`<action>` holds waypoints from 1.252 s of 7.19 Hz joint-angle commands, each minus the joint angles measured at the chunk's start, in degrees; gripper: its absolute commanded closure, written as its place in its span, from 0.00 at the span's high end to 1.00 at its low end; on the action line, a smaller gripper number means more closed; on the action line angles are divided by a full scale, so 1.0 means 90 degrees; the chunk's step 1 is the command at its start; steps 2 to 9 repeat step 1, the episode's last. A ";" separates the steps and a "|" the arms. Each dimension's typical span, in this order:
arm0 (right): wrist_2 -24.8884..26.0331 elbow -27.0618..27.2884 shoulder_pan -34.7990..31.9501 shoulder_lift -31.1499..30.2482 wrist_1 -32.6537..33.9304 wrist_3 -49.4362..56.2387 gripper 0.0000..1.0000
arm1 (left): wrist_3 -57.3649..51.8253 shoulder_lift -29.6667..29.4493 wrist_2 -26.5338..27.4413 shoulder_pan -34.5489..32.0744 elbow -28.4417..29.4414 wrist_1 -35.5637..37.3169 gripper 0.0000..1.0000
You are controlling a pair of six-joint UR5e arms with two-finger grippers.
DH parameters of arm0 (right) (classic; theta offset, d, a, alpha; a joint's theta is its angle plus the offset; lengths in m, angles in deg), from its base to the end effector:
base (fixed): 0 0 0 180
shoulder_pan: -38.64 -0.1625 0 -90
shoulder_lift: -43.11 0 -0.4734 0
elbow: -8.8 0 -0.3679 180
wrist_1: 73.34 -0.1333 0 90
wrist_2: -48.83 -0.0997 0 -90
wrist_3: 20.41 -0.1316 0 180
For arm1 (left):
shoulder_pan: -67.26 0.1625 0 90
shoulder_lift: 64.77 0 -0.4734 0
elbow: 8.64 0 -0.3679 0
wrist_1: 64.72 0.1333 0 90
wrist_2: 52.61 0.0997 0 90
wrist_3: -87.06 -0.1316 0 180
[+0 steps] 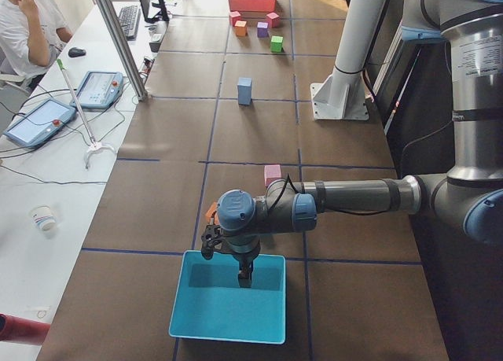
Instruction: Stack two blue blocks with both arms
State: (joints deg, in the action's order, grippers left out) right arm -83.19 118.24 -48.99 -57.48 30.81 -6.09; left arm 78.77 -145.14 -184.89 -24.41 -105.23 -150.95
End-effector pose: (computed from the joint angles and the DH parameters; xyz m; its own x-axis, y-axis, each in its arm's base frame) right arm 0.0300 -0.3683 0.6778 0.7115 -0.2160 0.6687 0.2241 0.9716 0.0754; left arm -0.0557 -0.3742 0.7572 0.7337 0.0429 -0.6781 -0.0777 0.9968 -0.0210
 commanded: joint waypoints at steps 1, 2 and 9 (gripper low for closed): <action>0.0000 -0.0002 0.0000 -0.0004 0.0000 0.0000 1.00 | 0.0013 0.0004 0.0000 0.0000 0.0000 0.0000 1.00; 0.0000 -0.0002 0.0000 -0.0004 0.0000 0.0000 1.00 | 0.0013 0.0004 0.0000 0.0000 0.0000 0.0000 1.00; 0.0000 -0.0002 0.0000 -0.0004 0.0000 0.0000 1.00 | 0.0013 0.0004 0.0000 0.0000 0.0000 0.0000 1.00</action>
